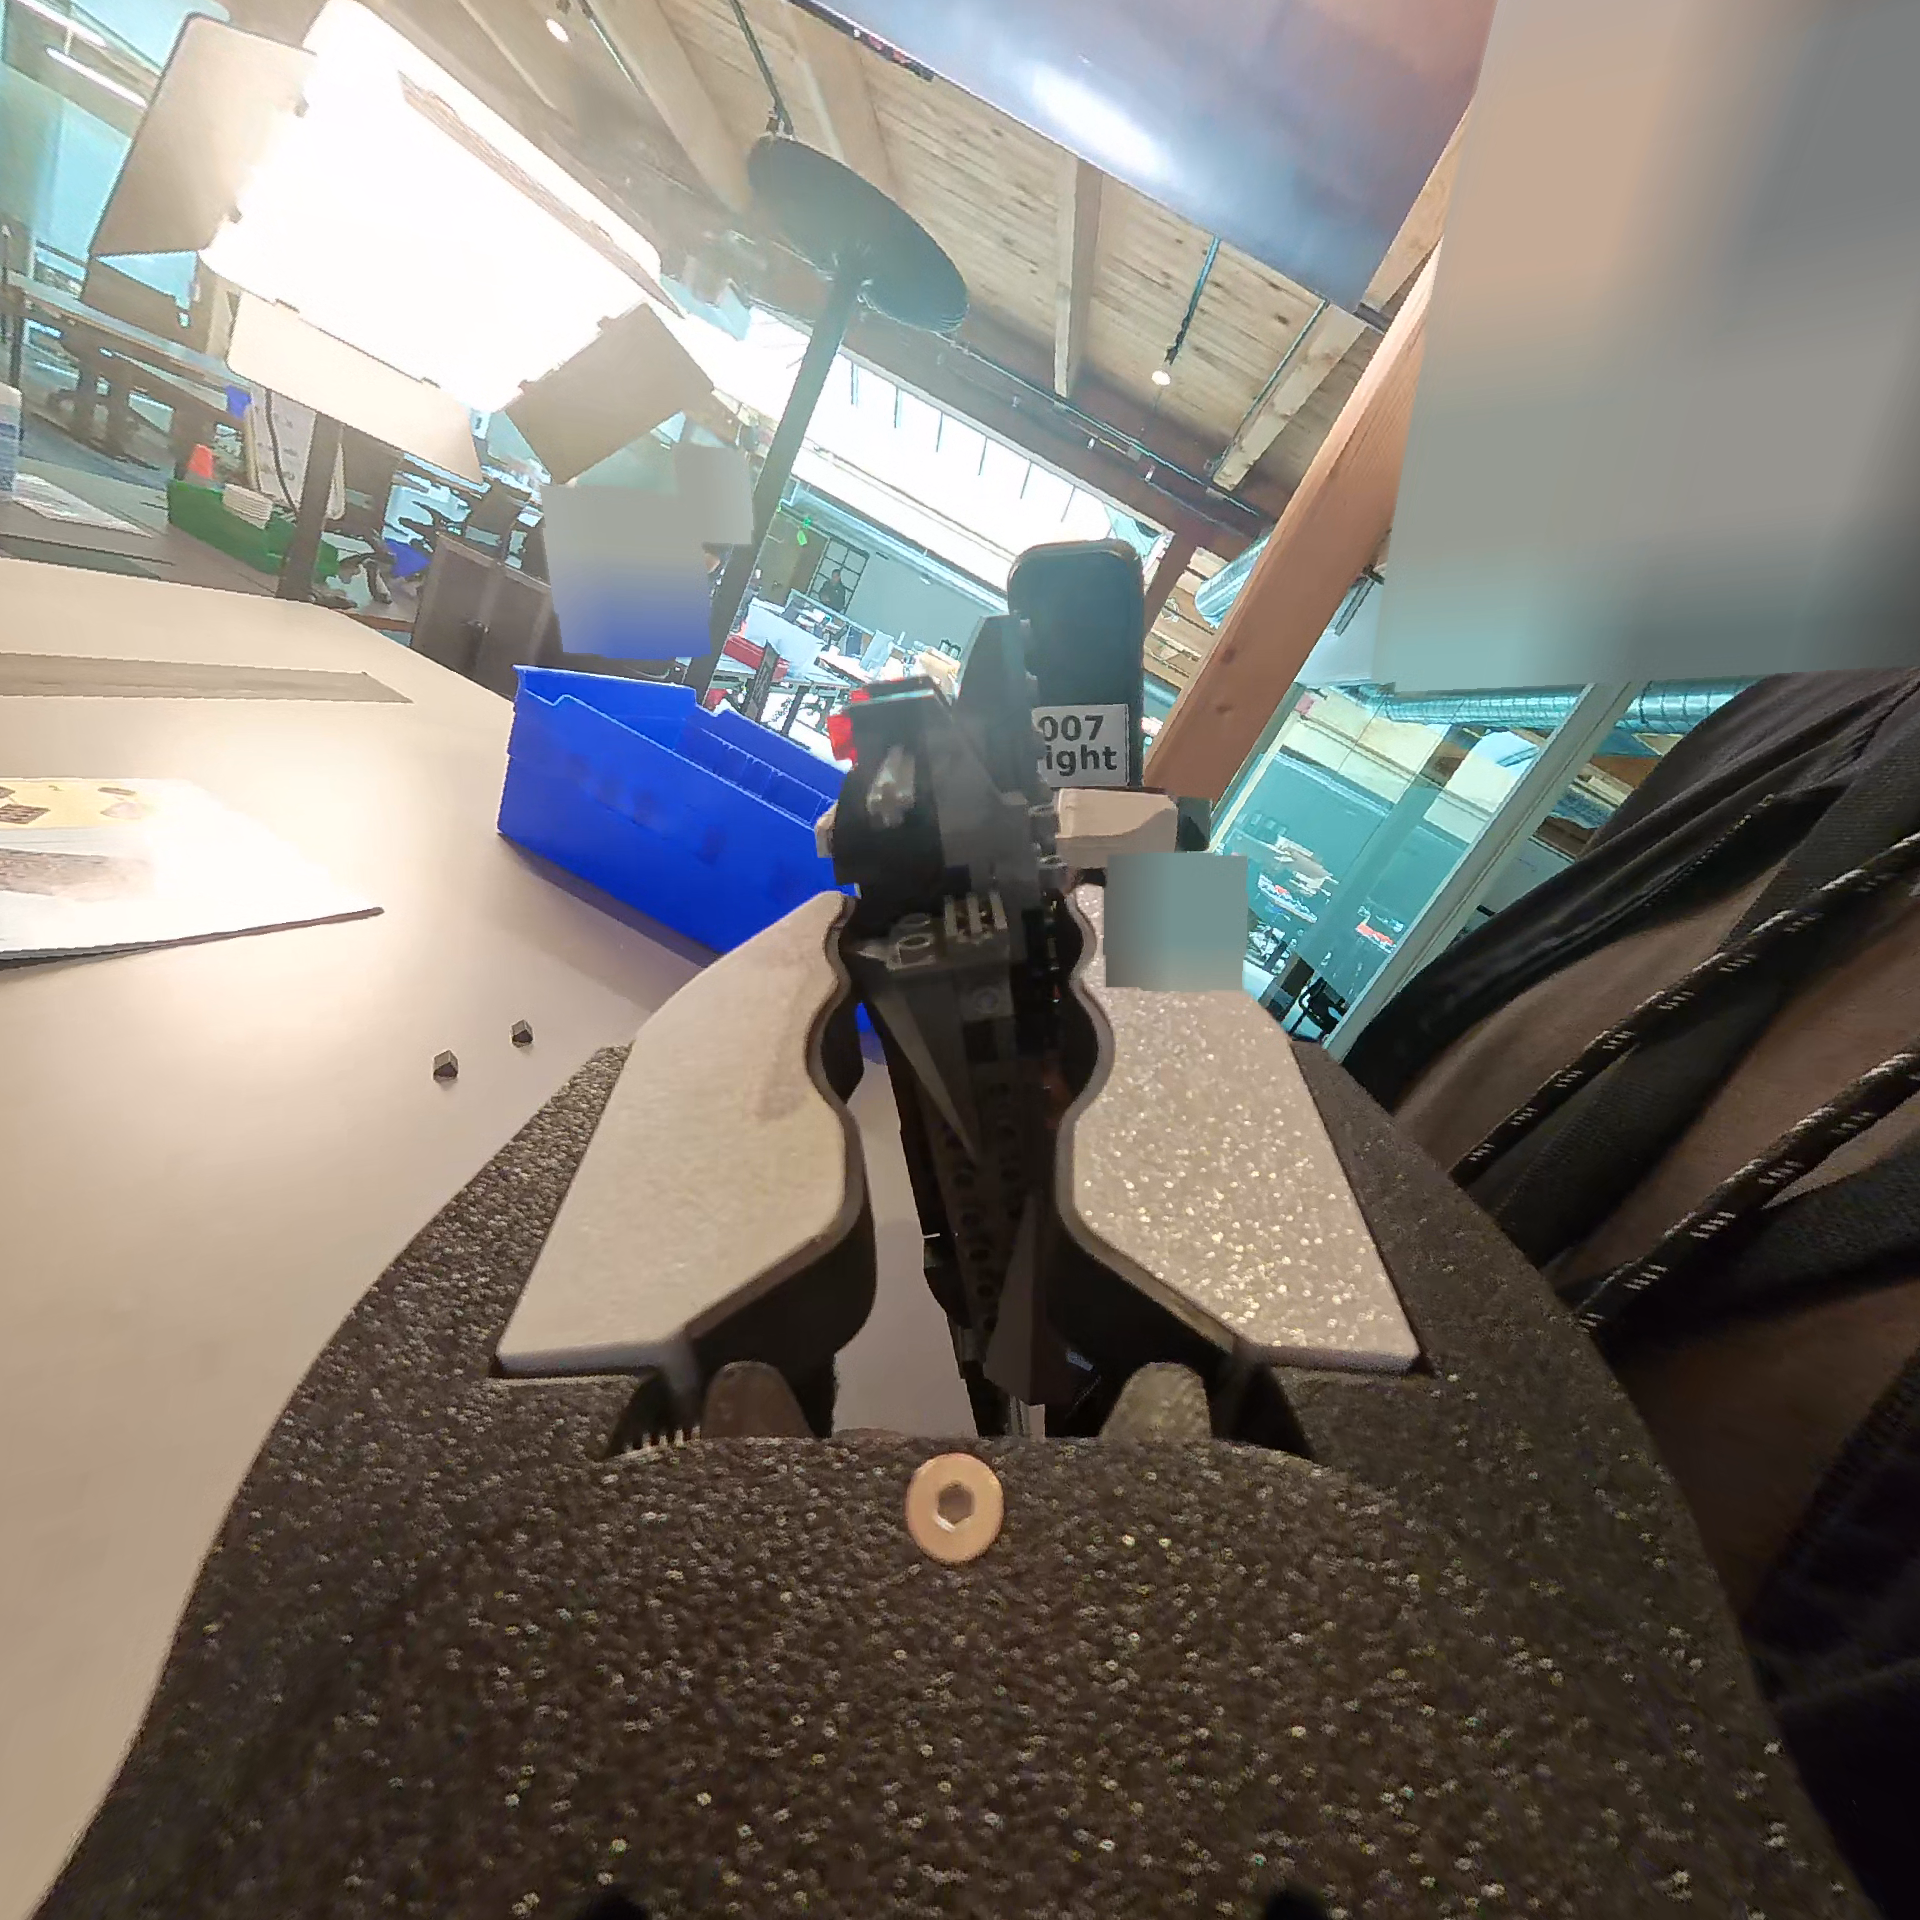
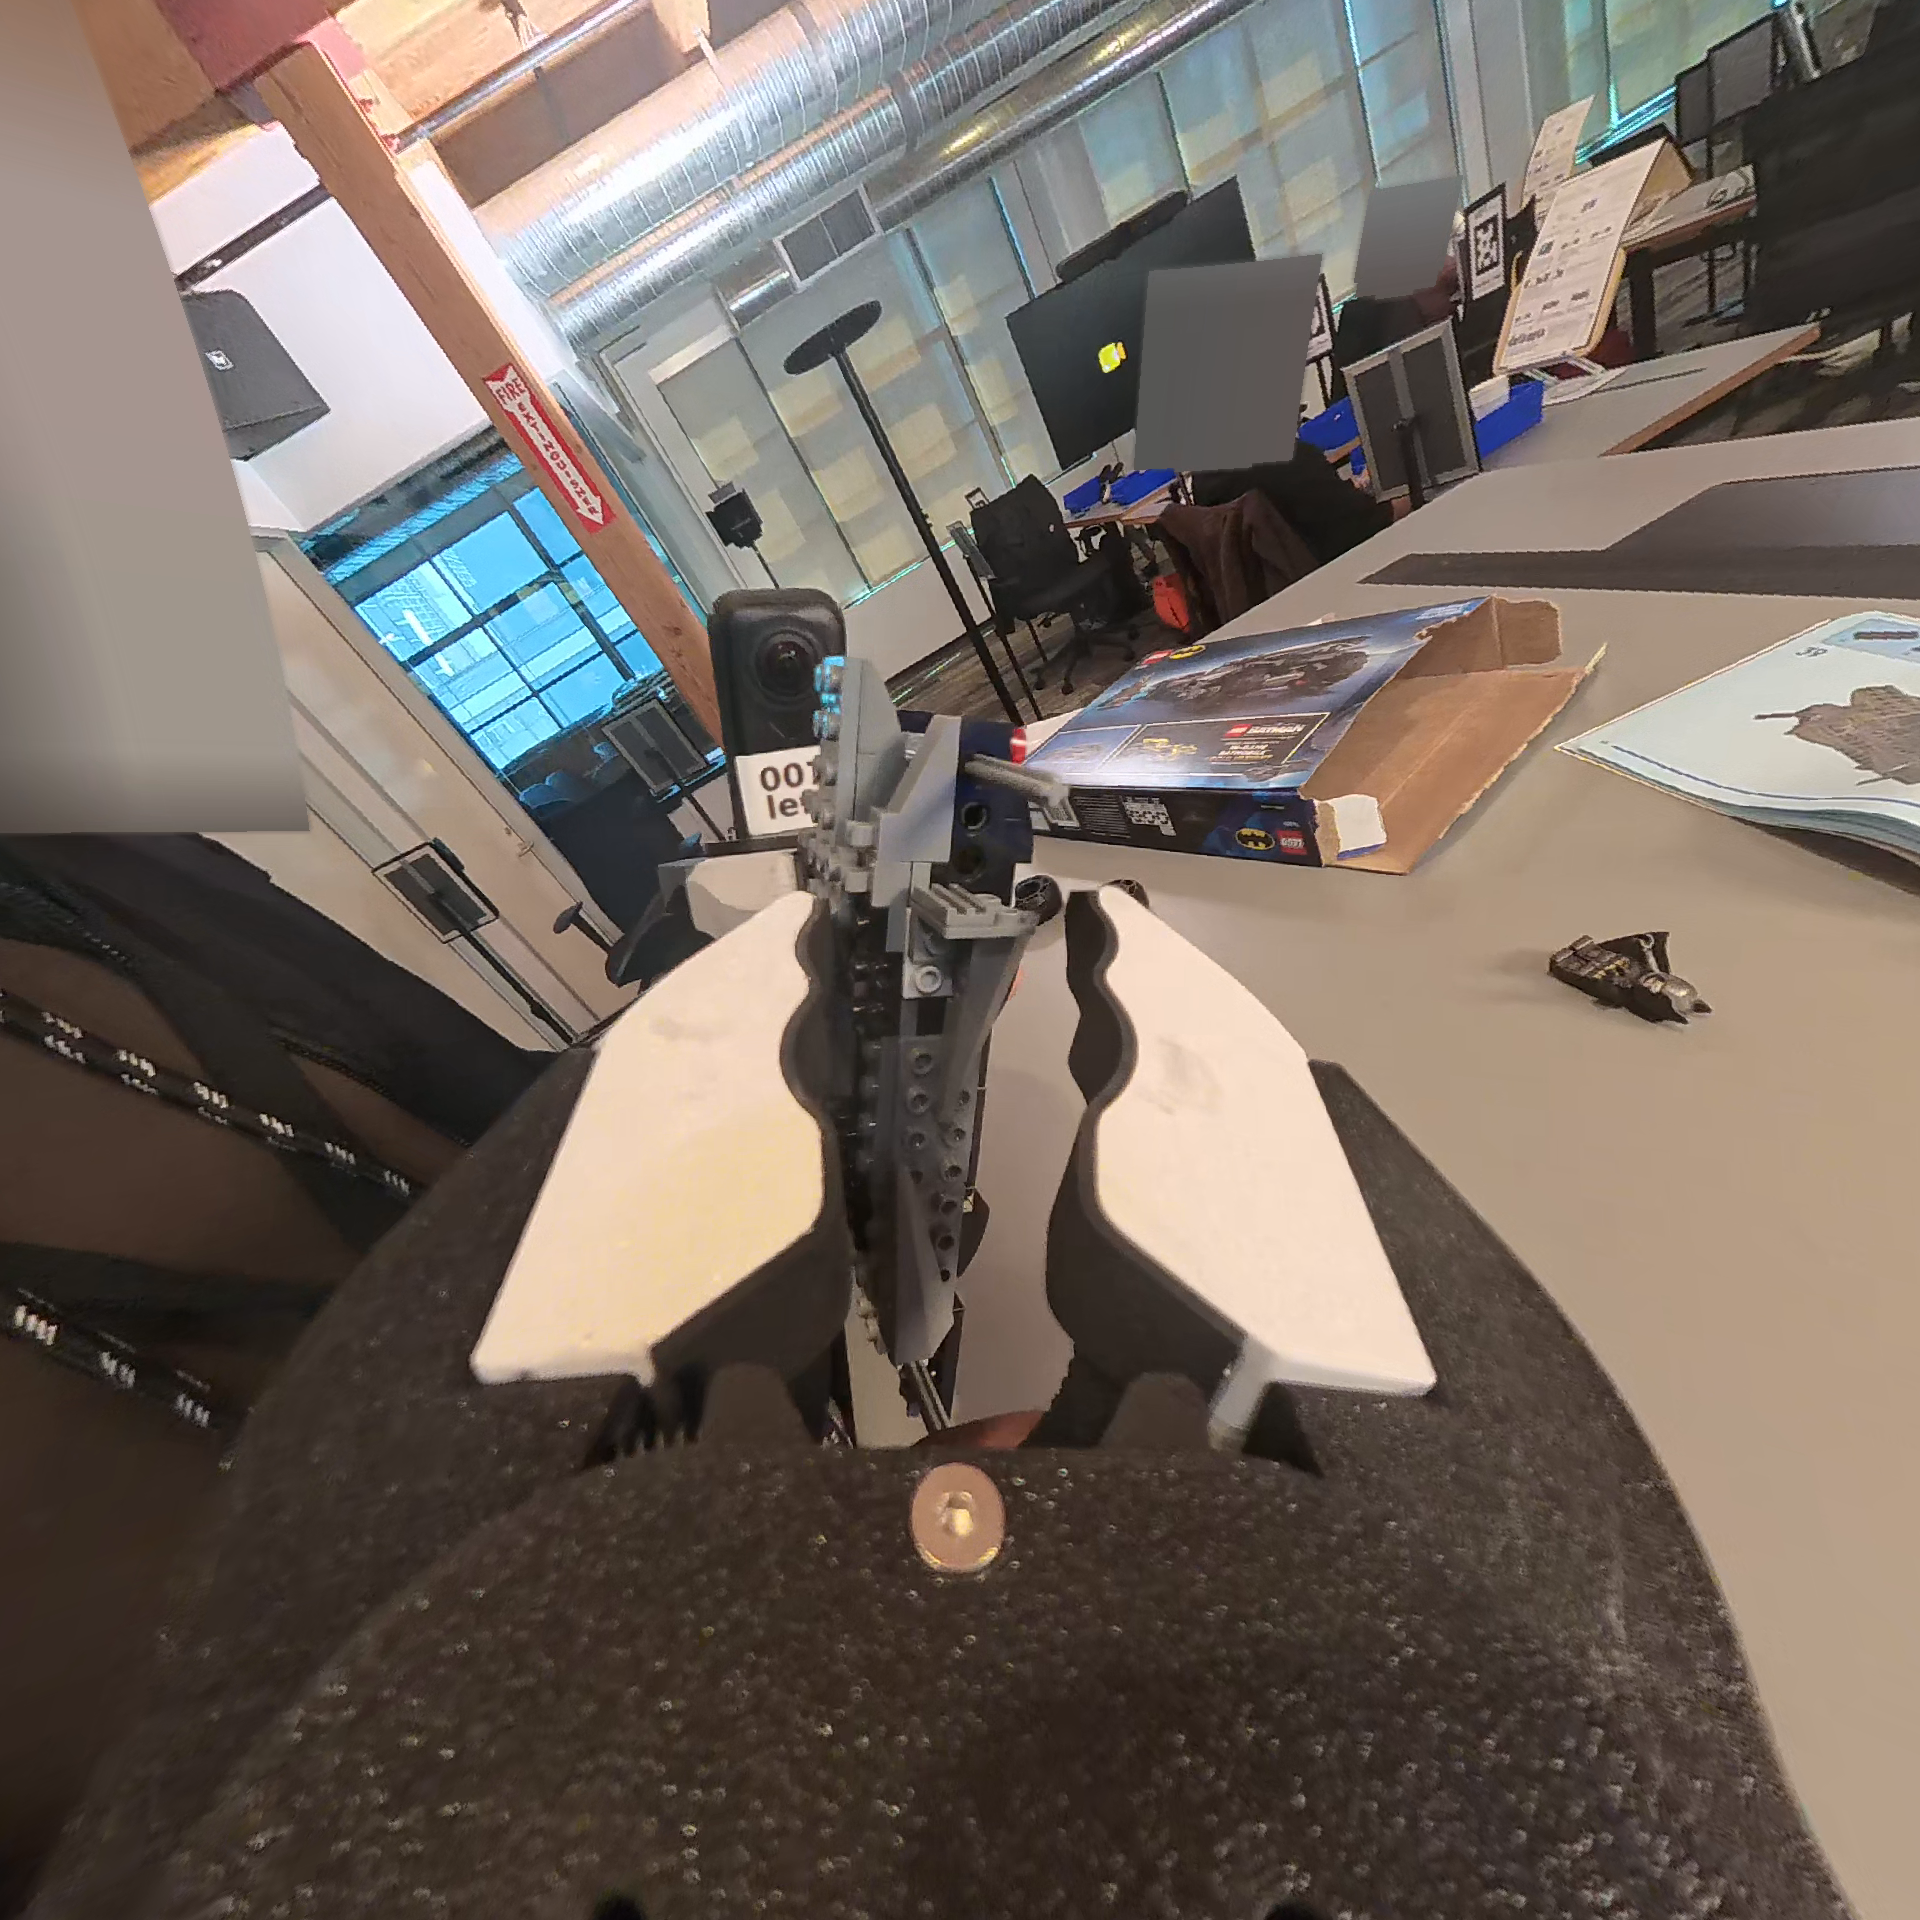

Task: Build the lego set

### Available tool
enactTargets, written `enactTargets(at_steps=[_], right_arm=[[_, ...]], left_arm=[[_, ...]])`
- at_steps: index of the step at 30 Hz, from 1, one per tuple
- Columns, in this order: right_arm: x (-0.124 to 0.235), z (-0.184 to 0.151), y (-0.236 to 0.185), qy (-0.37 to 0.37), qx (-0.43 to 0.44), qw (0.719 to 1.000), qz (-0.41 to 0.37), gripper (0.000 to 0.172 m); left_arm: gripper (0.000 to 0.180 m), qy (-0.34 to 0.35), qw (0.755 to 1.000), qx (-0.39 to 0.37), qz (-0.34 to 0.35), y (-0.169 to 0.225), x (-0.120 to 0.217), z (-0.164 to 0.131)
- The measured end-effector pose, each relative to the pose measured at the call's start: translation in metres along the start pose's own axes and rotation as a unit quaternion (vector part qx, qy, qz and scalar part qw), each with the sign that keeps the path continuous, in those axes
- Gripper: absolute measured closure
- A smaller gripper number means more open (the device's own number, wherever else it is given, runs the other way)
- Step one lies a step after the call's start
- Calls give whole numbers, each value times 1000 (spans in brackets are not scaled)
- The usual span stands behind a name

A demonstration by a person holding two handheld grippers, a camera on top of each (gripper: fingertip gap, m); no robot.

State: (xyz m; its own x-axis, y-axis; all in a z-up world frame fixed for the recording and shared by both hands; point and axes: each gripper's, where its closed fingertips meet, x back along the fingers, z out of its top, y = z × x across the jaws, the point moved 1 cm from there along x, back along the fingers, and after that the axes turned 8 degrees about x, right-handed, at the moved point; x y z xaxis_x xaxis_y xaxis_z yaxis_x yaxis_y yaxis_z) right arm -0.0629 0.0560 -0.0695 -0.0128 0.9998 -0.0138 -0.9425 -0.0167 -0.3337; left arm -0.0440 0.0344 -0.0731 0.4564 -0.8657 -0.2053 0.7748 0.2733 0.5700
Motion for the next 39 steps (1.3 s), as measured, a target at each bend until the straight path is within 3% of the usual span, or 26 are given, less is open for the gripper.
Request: enactTargets(at_steps=[17,32,39], right_arm=[[-5,-2,-1,0,-8,1000,-18,133],[-19,0,-12,2,-1,1000,-5,123],[-30,-2,-18,4,-2,1000,-5,124]], left_arm=[[145,8,1000,8,9,-4,6,2],[145,-3,997,-72,2,10,20,6],[145,-1,998,-65,-8,12,32,9]])
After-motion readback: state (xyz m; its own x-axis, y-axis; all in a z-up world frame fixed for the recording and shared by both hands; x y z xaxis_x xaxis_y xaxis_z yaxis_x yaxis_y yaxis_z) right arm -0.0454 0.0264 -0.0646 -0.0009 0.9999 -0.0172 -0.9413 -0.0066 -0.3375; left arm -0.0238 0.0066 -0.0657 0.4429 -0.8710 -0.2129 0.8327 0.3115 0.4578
